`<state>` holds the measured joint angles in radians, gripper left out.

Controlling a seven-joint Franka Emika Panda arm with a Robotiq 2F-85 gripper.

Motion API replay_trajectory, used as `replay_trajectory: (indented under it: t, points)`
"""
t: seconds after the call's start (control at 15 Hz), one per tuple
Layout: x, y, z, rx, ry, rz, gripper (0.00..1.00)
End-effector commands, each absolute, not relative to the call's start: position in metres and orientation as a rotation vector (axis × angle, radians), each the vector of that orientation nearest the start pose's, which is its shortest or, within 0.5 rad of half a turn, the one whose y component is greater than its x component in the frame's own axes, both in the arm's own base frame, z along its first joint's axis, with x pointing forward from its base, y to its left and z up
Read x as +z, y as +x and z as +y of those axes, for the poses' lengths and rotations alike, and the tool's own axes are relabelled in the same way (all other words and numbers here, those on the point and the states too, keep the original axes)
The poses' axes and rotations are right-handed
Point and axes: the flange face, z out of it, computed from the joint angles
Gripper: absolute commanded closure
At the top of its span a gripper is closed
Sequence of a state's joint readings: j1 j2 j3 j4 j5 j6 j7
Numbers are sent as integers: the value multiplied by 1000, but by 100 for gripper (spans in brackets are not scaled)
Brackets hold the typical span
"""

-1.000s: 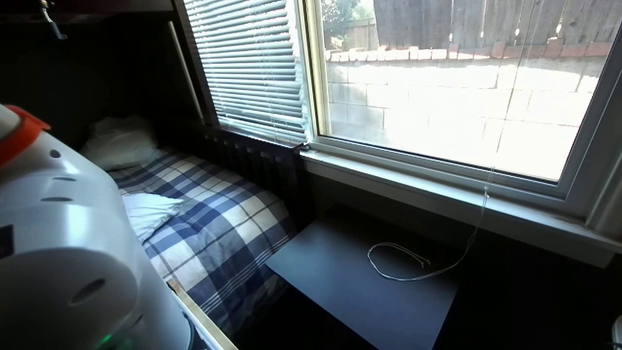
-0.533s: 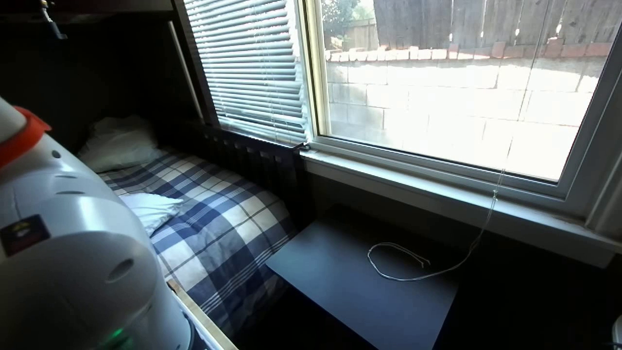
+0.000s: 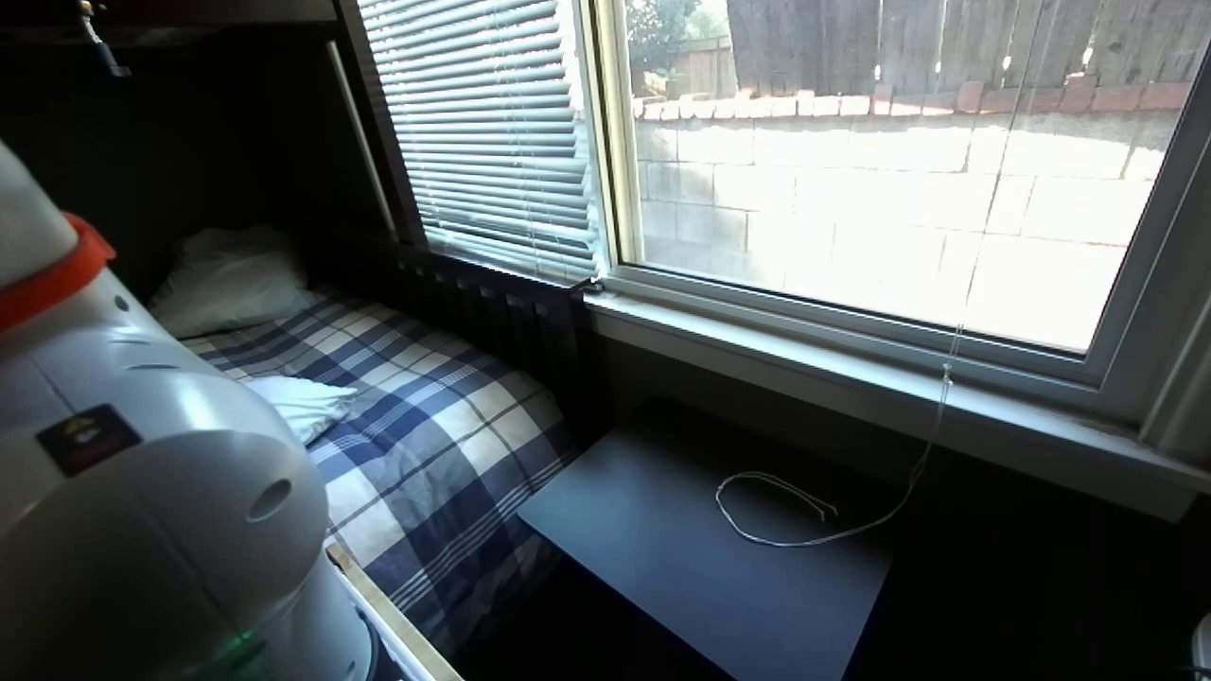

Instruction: Open the blinds on the right window.

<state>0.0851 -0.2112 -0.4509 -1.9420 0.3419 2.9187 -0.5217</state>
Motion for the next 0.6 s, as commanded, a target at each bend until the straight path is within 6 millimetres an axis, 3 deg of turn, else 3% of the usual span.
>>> replay_trajectory:
  t: [0.0,0.2,0.27,0.53]
  points:
    - [702,502,-245,-1851,-2729,221,73]
    - [700,504,-244,-1838,-2734,210,96]
    - [699,504,-244,-1839,-2737,207,99]
    - [693,504,-246,-1792,-2757,206,100]
